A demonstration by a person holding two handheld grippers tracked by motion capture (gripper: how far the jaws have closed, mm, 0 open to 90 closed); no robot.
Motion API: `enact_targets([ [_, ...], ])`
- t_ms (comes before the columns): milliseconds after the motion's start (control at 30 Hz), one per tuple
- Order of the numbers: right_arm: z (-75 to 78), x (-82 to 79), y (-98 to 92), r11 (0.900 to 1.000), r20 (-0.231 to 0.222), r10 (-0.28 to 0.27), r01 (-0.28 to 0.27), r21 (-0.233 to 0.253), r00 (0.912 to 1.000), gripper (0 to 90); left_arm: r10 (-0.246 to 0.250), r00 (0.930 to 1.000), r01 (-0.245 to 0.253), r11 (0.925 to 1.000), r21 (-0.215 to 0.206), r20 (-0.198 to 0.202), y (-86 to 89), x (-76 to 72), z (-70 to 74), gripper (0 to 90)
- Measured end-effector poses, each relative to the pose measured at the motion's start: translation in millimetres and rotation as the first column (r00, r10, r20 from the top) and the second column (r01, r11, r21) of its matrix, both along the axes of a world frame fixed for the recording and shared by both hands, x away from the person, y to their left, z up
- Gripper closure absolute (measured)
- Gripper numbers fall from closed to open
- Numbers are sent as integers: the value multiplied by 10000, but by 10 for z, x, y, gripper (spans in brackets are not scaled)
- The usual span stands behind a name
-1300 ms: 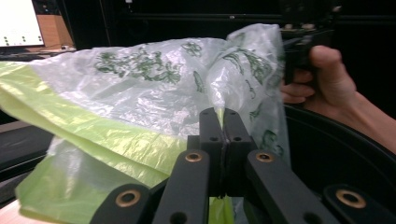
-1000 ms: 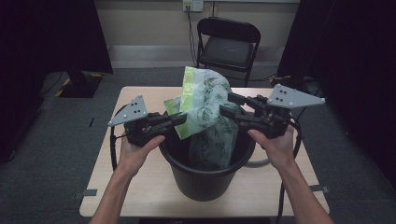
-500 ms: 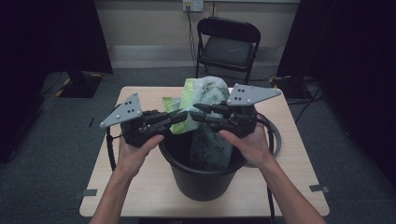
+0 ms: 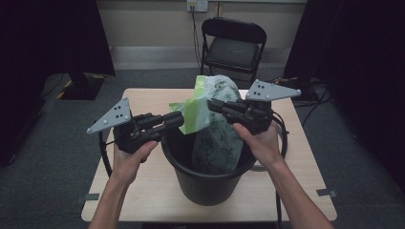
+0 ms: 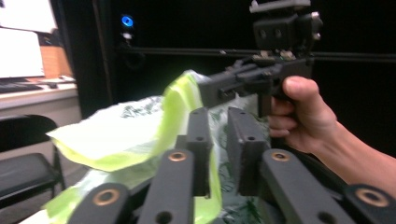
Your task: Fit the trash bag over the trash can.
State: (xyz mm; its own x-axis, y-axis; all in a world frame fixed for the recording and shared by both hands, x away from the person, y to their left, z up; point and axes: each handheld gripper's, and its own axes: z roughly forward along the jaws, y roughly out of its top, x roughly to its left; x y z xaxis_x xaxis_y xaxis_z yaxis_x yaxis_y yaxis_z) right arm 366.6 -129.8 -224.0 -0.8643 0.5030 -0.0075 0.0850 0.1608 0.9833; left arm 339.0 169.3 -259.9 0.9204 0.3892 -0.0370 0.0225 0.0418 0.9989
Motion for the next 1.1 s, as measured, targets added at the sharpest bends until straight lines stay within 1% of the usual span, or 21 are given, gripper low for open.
enact_targets([
  [67,-2,-9,0,10000,60,39,-40,20,10000,900,-29,10000,29,10000,14,-55,-26,20,-8,801],
  [133,-6,-20,-8,9998,121,152,-153,97,9998,900,184,9998,-184,9998,97,-82,-41,38,-9,765],
  [167,-5,-30,-13,9997,187,191,-193,119,9996,900,184,9998,-184,9998,97,-82,-41,38,-9,753],
  [200,-2,-38,-18,9997,206,209,-211,129,9996,900,489,9988,-488,9988,19,-97,-28,34,-6,745],
  [233,-2,-38,-18,9997,206,209,-211,129,9996,900,489,9988,-488,9988,19,-97,-28,34,-6,744],
  [267,1,-42,-25,9997,203,210,-213,121,9996,900,400,9991,-402,9990,-170,-112,-8,35,-6,744],
  [367,-5,-46,-36,9996,214,245,-248,152,9995,899,582,9981,-588,9978,-304,-182,53,54,2,753],
  [500,-10,-49,-24,9993,249,345,-349,162,9991,896,677,9974,-681,9976,-153,-252,15,80,-9,763],
  [567,-14,-47,-19,9991,260,392,-396,131,9989,893,606,9979,-608,9981,-59,-231,-20,92,-8,761],
  [633,-14,-53,-10,9990,280,447,-449,78,9986,889,443,9987,-443,9990,13,-241,-63,97,1,722],
  [667,-14,-54,-4,9989,286,463,-464,24,9985,886,474,9987,-472,9988,92,-212,-83,100,8,723],
  [700,-13,-56,3,9985,297,553,-552,-42,9980,881,446,9987,-443,9989,132,-254,-101,102,15,738],
  [767,-11,-63,22,9976,363,664,-657,-201,9971,859,298,9994,-294,9993,209,-175,-129,94,25,818],
  [833,-4,-60,48,9964,312,763,-751,-386,9966,781,196,9998,-193,9994,291,-83,-140,83,32,900],
  [867,1,-57,67,9956,225,788,-775,-520,9966,762,-219,9998,219,9996,204,-4,-162,50,43,900],
  [900,1,-57,67,9956,225,788,-775,-520,9966,762,-219,9998,219,9996,204,-4,-162,50,43,900],
  [933,13,-53,118,9935,204,817,-797,-817,9965,741,-353,9993,352,9993,126,147,-171,0,65,900],
  [967,20,-45,145,9918,134,861,-844,-964,9962,712,-567,9983,566,9984,21,153,-171,-19,78,900],
  [1033,27,-36,174,9917,104,799,-785,-1019,9967,695,-605,9980,605,9982,-4,205,-173,-39,92,900],
  [1067,39,-6,233,9903,-130,811,-821,-1119,9966,661,-468,9985,463,9988,180,285,-173,-59,117,900],
  [1100,39,-6,233,9903,-130,811,-821,-1119,9966,661,-468,9985,463,9988,180,285,-173,-59,117,900],
])
